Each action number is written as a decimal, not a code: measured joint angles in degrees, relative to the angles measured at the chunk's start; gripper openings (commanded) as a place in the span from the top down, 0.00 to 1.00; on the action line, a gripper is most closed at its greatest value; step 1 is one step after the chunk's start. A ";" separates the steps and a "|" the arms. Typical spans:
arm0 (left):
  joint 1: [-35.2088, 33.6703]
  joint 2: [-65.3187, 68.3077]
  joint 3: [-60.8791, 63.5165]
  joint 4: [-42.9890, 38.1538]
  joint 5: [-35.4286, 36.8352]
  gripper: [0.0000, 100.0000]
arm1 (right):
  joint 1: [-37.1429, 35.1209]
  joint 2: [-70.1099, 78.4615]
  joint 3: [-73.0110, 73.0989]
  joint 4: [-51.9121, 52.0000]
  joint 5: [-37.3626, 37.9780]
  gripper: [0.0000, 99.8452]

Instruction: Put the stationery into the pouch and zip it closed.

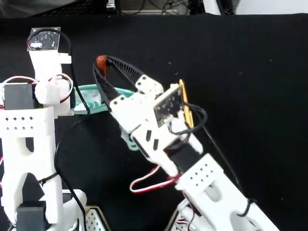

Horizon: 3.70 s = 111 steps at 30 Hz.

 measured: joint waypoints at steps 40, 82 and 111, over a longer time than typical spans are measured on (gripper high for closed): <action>-0.09 0.00 0.00 0.00 0.00 0.97 | 27.08 -2.73 3.08 45.45 6.33 0.81; -0.09 -0.26 1.05 0.00 0.00 0.97 | 29.89 66.73 -32.18 45.19 15.03 0.99; -0.09 -0.26 1.05 0.00 0.00 0.97 | 24.00 53.01 -18.64 62.07 25.67 0.81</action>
